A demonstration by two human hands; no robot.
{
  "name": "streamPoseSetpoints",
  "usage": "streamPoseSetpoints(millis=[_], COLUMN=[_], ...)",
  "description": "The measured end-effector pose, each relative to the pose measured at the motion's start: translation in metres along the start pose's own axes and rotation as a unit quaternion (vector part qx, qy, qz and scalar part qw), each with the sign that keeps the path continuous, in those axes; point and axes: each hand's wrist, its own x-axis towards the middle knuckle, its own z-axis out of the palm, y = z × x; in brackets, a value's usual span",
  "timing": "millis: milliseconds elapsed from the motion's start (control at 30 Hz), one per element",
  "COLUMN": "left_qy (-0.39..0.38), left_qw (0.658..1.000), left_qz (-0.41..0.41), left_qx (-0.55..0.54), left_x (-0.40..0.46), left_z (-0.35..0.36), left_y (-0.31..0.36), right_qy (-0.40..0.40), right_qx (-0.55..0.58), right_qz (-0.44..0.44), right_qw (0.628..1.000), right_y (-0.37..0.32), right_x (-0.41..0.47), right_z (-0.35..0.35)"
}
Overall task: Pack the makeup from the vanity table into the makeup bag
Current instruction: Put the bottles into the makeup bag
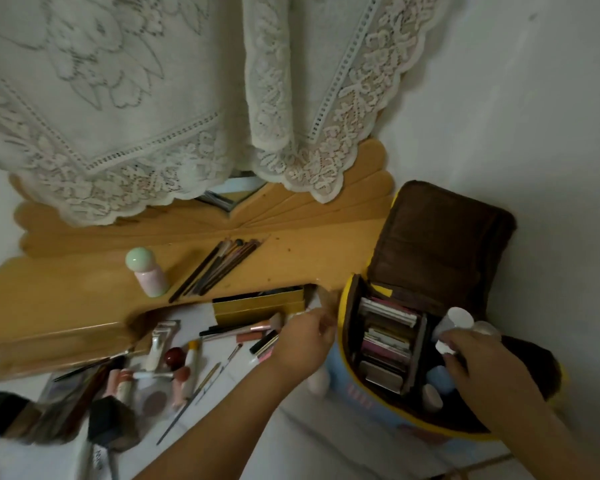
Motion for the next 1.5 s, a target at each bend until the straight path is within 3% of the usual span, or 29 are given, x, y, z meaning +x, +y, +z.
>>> streamPoseSetpoints(millis=[200,333,433,500,600,733,833,900,1000,1133,1267,1400,1500], left_qy=[0.023,0.008,-0.005,-0.015,-0.037,-0.072,-0.095,-0.107,-0.122,-0.136,-0.122,-0.121,-0.138], left_qw=[0.997,0.992,0.989,0.989,0.988,0.989,0.991,0.991,0.991,0.989,0.991,0.984,0.969], left_qz=[-0.067,-0.124,-0.141,-0.145,-0.144,-0.121,-0.093,-0.081,-0.06,-0.04,0.013,0.12,0.202], left_qx=[0.036,0.037,0.037,0.035,0.037,0.037,0.025,0.011,-0.011,-0.038,-0.052,-0.051,-0.041], left_x=[-0.04,-0.058,-0.062,-0.061,-0.057,-0.044,-0.032,-0.024,-0.015,-0.007,-0.006,-0.013,-0.022], left_z=[-0.021,-0.033,-0.037,-0.039,-0.041,-0.042,-0.037,-0.033,-0.027,-0.024,-0.021,-0.008,0.006], left_y=[-0.064,-0.105,-0.125,-0.132,-0.141,-0.148,-0.143,-0.137,-0.125,-0.107,-0.082,-0.049,-0.025], right_qy=[0.052,0.0,-0.113,-0.18,-0.215,-0.239,-0.257,-0.266,-0.181,-0.155,0.004,0.125,0.128], right_qx=[0.122,0.159,0.102,0.026,-0.104,-0.191,-0.228,-0.178,-0.119,0.048,0.185,0.169,0.128], right_qz=[-0.112,-0.143,-0.138,-0.084,-0.049,-0.048,-0.044,-0.021,0.006,0.095,0.165,0.252,0.302], right_qw=[0.985,0.977,0.979,0.98,0.97,0.951,0.938,0.947,0.976,0.982,0.969,0.944,0.936], right_y=[-0.072,-0.106,-0.126,-0.134,-0.143,-0.16,-0.157,-0.159,-0.157,-0.152,-0.132,-0.089,-0.058], right_x=[-0.012,-0.022,-0.022,-0.016,-0.005,0.005,0.006,0.004,0.003,-0.014,-0.034,-0.052,-0.059], right_z=[0.024,0.067,0.093,0.115,0.133,0.126,0.131,0.13,0.123,0.092,0.042,-0.001,-0.026])
